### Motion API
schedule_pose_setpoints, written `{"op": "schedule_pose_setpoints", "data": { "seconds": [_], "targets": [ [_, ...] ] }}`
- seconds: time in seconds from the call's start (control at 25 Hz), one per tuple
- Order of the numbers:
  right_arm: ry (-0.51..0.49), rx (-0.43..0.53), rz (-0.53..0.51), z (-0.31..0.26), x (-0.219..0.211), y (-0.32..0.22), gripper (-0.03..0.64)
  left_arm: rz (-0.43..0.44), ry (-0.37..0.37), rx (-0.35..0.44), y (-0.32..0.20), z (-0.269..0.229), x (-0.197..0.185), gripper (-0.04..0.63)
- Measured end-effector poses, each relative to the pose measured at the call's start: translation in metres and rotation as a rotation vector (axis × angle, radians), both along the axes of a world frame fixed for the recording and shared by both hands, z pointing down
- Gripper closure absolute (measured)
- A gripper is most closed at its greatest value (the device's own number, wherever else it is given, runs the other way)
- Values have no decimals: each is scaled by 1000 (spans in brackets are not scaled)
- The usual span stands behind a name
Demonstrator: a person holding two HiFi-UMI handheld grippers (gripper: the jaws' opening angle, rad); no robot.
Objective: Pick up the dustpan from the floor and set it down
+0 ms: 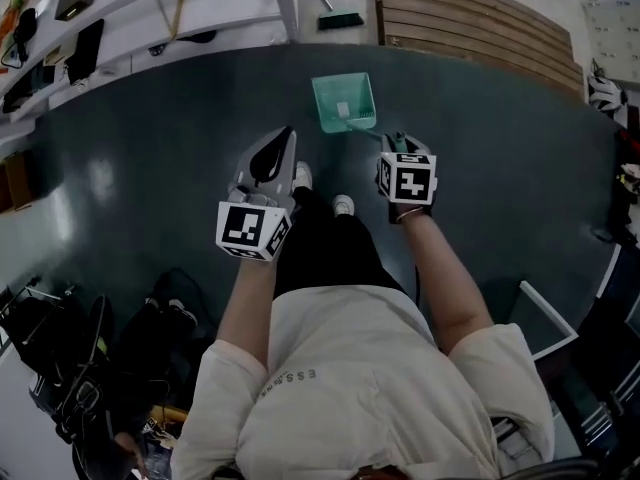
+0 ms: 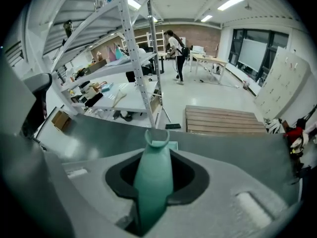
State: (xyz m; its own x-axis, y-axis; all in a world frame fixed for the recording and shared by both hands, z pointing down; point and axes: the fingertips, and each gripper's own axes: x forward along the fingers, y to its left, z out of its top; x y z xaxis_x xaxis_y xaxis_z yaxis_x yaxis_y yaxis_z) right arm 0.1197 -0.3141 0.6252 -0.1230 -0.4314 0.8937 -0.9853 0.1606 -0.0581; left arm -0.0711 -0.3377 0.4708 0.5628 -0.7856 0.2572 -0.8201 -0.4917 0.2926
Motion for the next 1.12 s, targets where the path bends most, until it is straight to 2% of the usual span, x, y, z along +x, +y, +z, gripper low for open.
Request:
{"op": "schedule_pose_setpoints", "data": {
  "seconds": [0.36,0.48,0.72,0.84,0.96,1.12],
  "targets": [
    [18,-58,-4,75,-32,-21,541,-25,40,-60,-19,41,-13,586],
    [21,-64,-16,89,-43,-23,541,-45,59,-67,-18,57,-23,586],
    [9,-72,-22,100,-62,-13,541,-70,44,-79,-14,73,-34,586],
    [-14,-119,4,108,-67,2,537,-71,42,-82,-8,77,-35,586],
    [-72,-180,43,111,-73,15,491,-69,27,-84,-3,76,-35,586],
    [-88,-118,9,93,-82,18,454,-65,9,-81,4,74,-41,586]
  ]
}}
